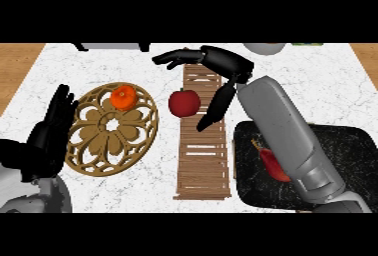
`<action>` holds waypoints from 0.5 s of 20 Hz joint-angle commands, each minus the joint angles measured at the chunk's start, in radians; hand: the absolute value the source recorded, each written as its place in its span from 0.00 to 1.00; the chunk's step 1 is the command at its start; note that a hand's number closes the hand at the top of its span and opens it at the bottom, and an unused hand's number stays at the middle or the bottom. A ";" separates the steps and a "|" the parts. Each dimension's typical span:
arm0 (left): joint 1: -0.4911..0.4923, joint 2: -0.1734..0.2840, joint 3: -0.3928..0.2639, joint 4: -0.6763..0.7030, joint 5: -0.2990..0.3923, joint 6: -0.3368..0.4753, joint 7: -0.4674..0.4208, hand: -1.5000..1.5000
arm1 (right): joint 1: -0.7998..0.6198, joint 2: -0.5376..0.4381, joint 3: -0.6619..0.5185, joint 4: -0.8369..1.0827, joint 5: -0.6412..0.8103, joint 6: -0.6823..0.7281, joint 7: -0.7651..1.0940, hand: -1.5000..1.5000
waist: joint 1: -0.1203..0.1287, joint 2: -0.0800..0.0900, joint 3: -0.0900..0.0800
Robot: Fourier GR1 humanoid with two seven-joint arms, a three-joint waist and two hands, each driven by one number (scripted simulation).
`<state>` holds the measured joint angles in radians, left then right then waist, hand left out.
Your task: Pick the tomato from the tray and place it in the tiered shelf
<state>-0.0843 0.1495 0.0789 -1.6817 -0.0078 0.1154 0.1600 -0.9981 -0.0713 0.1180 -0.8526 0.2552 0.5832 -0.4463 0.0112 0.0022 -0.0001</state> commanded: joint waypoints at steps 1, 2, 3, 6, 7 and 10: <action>-0.022 0.001 0.014 0.002 0.002 0.006 0.006 0.50 | -0.048 -0.002 -0.098 -0.014 -0.120 0.107 0.089 0.00 | -0.009 -0.004 0.000; -0.043 -0.019 -0.005 0.007 -0.007 0.023 0.032 0.50 | -0.100 -0.041 -0.135 0.088 -0.125 0.120 0.033 0.00 | 0.002 0.002 0.000; -0.006 -0.013 -0.003 0.019 -0.006 0.003 -0.018 0.50 | -0.095 -0.059 -0.164 0.087 -0.151 0.128 0.050 0.00 | 0.000 0.001 0.000; -0.013 0.005 0.019 0.004 0.016 -0.012 0.000 0.50 | -0.171 -0.066 -0.239 0.123 -0.205 0.092 0.173 0.00 | 0.002 0.000 0.000; 0.051 0.006 0.025 0.015 0.016 -0.029 -0.060 0.50 | -0.116 -0.074 -0.233 0.082 -0.200 0.073 0.187 0.00 | -0.004 -0.003 0.000; 0.051 -0.018 -0.038 -0.079 -0.032 0.005 0.019 0.50 | -0.201 -0.179 -0.288 0.251 -0.182 0.076 0.141 0.00 | 0.020 0.005 0.000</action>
<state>-0.0716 0.1418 0.0735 -1.7020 -0.0145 0.1135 0.1620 -1.1469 -0.1717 -0.1095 -0.7011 0.0850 0.6550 -0.3140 0.0186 0.0041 -0.0003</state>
